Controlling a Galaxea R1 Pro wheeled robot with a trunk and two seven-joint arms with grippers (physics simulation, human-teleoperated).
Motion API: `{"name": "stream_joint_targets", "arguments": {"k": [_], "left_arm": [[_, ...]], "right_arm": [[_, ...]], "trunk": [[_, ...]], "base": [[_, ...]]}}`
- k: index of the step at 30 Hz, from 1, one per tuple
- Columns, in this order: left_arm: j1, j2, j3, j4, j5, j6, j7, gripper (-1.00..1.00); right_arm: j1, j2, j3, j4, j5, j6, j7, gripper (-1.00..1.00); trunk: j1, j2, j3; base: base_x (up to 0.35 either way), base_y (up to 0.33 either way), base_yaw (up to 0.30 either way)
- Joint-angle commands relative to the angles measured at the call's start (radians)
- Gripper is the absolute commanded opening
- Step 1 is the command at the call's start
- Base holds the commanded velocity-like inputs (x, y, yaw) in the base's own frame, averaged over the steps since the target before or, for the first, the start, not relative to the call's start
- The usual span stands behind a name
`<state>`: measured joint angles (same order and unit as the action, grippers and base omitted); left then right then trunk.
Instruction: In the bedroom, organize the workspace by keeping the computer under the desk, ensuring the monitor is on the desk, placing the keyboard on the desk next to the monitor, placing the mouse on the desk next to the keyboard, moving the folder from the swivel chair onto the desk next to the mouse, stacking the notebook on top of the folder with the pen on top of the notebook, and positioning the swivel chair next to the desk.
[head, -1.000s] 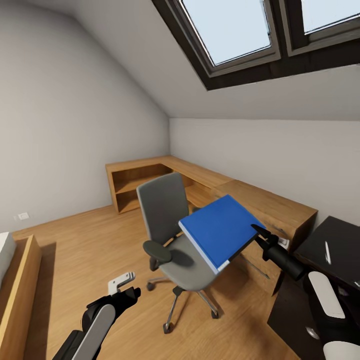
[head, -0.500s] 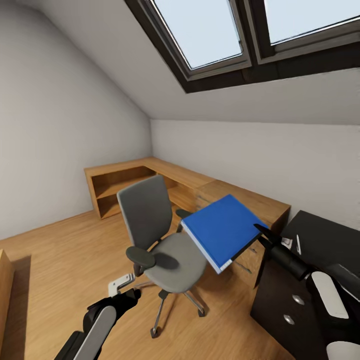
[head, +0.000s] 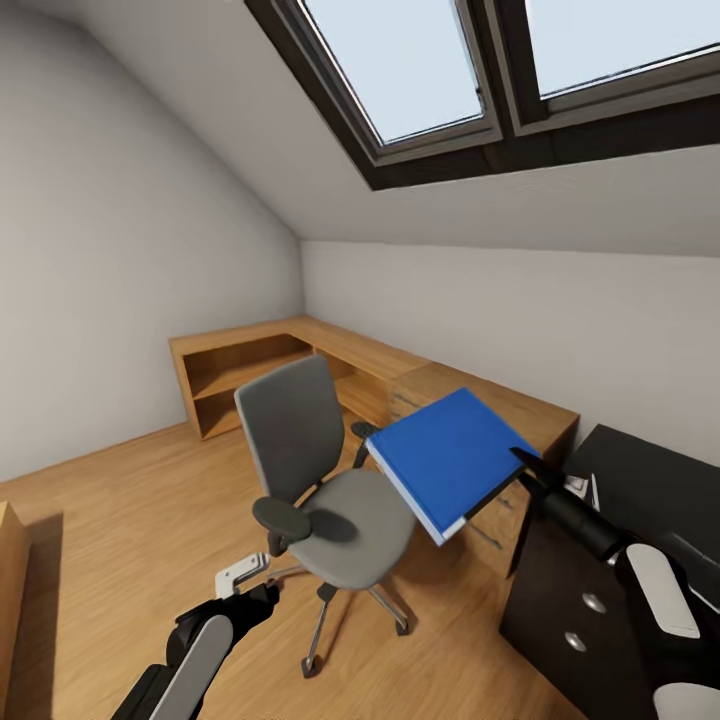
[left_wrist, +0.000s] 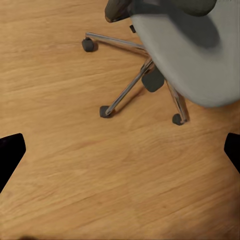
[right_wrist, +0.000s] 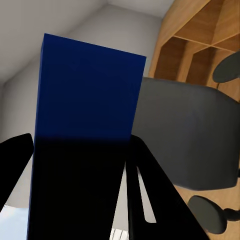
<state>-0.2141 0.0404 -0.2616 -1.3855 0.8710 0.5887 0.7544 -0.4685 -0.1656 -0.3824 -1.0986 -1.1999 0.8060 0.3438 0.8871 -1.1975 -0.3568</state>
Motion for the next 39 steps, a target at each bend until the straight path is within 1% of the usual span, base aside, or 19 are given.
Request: {"name": "stream_joint_targets", "arguments": {"k": [1, 5, 10, 14, 16, 18, 19, 20, 21, 22, 23, 24, 27, 28, 30, 31, 32, 34, 39], "left_arm": [[-0.001, 0.001, -0.002, -0.001, 0.008, 0.0, 0.01, 1.0], [-0.001, 0.001, -0.002, -0.001, 0.009, 0.0, 0.01, 1.0], [-0.001, 0.001, -0.002, 0.0, 0.011, 0.0, 0.01, 1.0], [-0.001, 0.001, -0.003, 0.011, 0.007, -0.003, 0.012, 1.0], [-0.001, 0.0, -0.018, 0.09, 0.002, -0.021, 0.011, 1.0], [-0.001, 0.0, -0.034, 0.136, -0.012, -0.044, 0.011, 1.0], [-0.001, -0.001, -0.131, 0.321, -0.076, -0.234, 0.007, 1.0], [-0.001, -0.001, -0.148, 0.351, -0.081, -0.263, 0.006, 1.0], [-0.001, -0.002, -0.186, 0.408, -0.089, -0.318, 0.007, 1.0], [-0.001, -0.002, -0.205, 0.436, -0.092, -0.344, 0.007, 1.0], [-0.001, -0.001, -0.242, 0.489, -0.095, -0.393, 0.007, 1.0], [-0.001, -0.002, -0.303, 0.628, -0.098, -0.5, 0.002, 1.0], [-0.001, -0.005, -0.328, 0.773, -0.102, -0.619, -0.033, 1.0], [-0.001, -0.005, -0.33, 0.799, -0.103, -0.642, -0.046, 1.0], [-0.001, -0.005, -0.334, 0.88, -0.103, -0.714, -0.125, 1.0], [-0.001, -0.003, -0.333, 0.912, -0.102, -0.739, -0.188, 1.0], [-0.001, -0.002, -0.332, 0.925, -0.101, -0.749, -0.22, 1.0], [-0.001, -0.002, -0.331, 0.938, -0.101, -0.76, -0.254, 1.0], [-0.001, -0.003, -0.329, 0.945, -0.101, -0.767, -0.273, 1.0]], "right_arm": [[-0.001, 0.0, -0.009, 0.0, 0.003, 0.005, 0.003, -1.0], [-0.001, 0.001, -0.019, 0.0, 0.003, 0.004, 0.002, -1.0], [-0.001, 0.001, -0.021, 0.0, 0.003, 0.002, 0.0, -1.0], [-0.001, 0.002, -0.021, 0.001, 0.003, 0.0, -0.004, -1.0], [-0.001, 0.002, -0.021, 0.0, 0.005, 0.0, -0.011, -1.0], [-0.001, 0.002, -0.021, 0.0, 0.005, -0.001, -0.016, -1.0], [-0.001, 0.003, -0.02, -0.006, 0.004, -0.002, -0.044, -1.0], [-0.001, 0.003, -0.02, -0.006, 0.004, -0.002, -0.046, -1.0], [-0.001, 0.002, -0.02, -0.007, 0.004, -0.002, -0.049, -1.0], [-0.001, 0.002, -0.02, -0.008, 0.005, -0.002, -0.05, -1.0], [-0.001, 0.002, -0.02, -0.008, 0.005, -0.002, -0.052, -1.0], [-0.001, 0.002, -0.019, -0.009, 0.006, -0.002, -0.054, -1.0], [-0.001, 0.002, -0.02, -0.009, 0.008, -0.003, -0.055, -1.0], [-0.001, 0.002, -0.021, -0.009, 0.009, -0.003, -0.055, -1.0], [-0.001, 0.002, -0.022, -0.007, 0.009, -0.012, -0.055, -1.0], [-0.001, 0.001, -0.023, -0.005, 0.009, -0.034, -0.055, -1.0], [-0.001, 0.001, -0.023, -0.003, 0.009, -0.057, -0.055, -1.0], [-0.001, 0.001, -0.022, 0.001, 0.009, -0.105, -0.056, -1.0], [-0.001, 0.001, -0.023, 0.026, 0.009, -0.14, -0.062, -1.0]], "trunk": [[-0.004, 0.006, 0.001], [-0.019, 0.034, 0.007], [-0.019, 0.034, 0.0], [-0.035, 0.062, 0.006], [-0.042, 0.076, 0.009], [-0.05, 0.09, 0.013], [-0.054, 0.097, 0.014], [-0.058, 0.104, 0.016], [-0.061, 0.111, 0.017], [-0.065, 0.118, 0.019], [-0.069, 0.125, 0.021], [-0.073, 0.132, 0.023], [-0.084, 0.153, 0.028], [-0.088, 0.16, 0.03], [-0.096, 0.174, 0.033], [-0.096, 0.174, 0.032], [-0.096, 0.174, 0.031], [-0.096, 0.174, 0.028], [-0.096, 0.174, 0.022]], "base": [[0.0, 0.0, 0.012], [0.0, 0.0, 0.047], [0.0, 0.0, 0.068], [0.0, 0.0, 0.072], [0.0, 0.0, 0.057], [0.0, 0.0, 0.034], [0.0, 0.0, -0.071], [0.0, 0.0, -0.088], [0.0, 0.0, -0.12], [0.0, 0.0, -0.132], [0.0, 0.0, -0.151], [0.0, 0.0, -0.175], [0.0, 0.0, -0.182], [0.0, 0.0, -0.186], [0.0, 0.0, -0.19], [0.0, 0.0, -0.2], [0.0, 0.0, -0.204], [0.0, 0.0, -0.207], [0.0, 0.0, -0.21]]}}
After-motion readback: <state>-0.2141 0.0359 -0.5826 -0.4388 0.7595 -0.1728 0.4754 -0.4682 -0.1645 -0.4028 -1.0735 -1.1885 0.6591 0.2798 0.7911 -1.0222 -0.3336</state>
